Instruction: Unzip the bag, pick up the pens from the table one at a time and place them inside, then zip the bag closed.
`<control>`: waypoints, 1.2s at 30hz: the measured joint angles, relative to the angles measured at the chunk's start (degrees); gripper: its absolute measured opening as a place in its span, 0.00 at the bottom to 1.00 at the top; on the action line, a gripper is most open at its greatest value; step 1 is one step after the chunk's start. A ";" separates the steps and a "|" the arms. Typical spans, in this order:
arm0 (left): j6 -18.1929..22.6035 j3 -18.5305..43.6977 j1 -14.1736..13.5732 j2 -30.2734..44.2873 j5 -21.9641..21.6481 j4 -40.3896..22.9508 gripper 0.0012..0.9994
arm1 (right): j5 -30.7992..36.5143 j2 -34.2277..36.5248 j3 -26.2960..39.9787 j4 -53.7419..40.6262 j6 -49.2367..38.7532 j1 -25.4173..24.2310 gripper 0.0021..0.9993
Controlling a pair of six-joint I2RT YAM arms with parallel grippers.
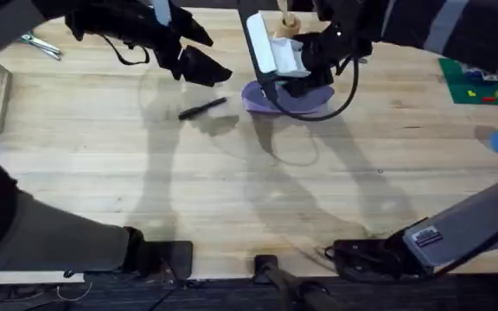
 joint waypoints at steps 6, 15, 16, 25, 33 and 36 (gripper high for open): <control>0.00 0.00 0.00 0.00 0.00 0.00 0.99 | -0.30 0.11 0.00 -0.58 0.56 0.15 0.96; 0.00 0.00 0.00 0.00 0.00 0.00 0.99 | -0.29 0.25 0.00 -0.54 1.42 0.19 1.00; 0.00 0.00 0.00 0.00 0.00 0.00 0.99 | -0.29 0.24 0.00 -0.54 1.65 0.19 1.00; 0.00 0.00 0.00 0.00 -3.45 -0.04 0.99 | -0.20 0.10 0.00 -0.20 9.89 0.27 1.00; 0.00 0.00 0.00 0.00 -10.39 -2.11 0.99 | 3.91 -5.95 0.00 -0.34 23.30 0.52 1.00; 0.00 0.00 0.00 0.00 -13.64 -3.52 0.99 | 4.52 -9.64 0.00 -0.56 29.68 0.52 1.00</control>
